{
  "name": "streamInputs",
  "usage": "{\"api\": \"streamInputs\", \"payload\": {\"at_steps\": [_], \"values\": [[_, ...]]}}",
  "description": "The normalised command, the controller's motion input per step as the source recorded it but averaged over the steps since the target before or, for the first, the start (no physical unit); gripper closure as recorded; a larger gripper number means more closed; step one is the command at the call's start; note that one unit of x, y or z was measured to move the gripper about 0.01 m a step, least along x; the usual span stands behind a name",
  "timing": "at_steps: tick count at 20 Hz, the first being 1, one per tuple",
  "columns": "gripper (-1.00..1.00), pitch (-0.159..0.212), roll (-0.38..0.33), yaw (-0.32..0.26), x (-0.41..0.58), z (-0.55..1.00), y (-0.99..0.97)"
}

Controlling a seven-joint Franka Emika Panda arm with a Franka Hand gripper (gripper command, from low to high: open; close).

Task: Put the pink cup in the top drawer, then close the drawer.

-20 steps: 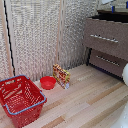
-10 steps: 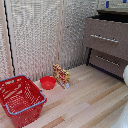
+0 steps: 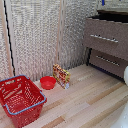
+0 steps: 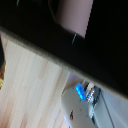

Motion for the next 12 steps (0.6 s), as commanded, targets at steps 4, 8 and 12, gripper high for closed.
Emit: {"api": "streamInputs", "payload": {"at_steps": [4,8,12], "values": [[-1.0,0.01,-0.375,0.189,-0.12,-0.08,-0.03],[-1.0,0.092,-0.375,0.169,-0.125,-0.09,0.0],[-1.0,0.191,-0.365,0.152,-0.227,-0.06,0.06]]}}
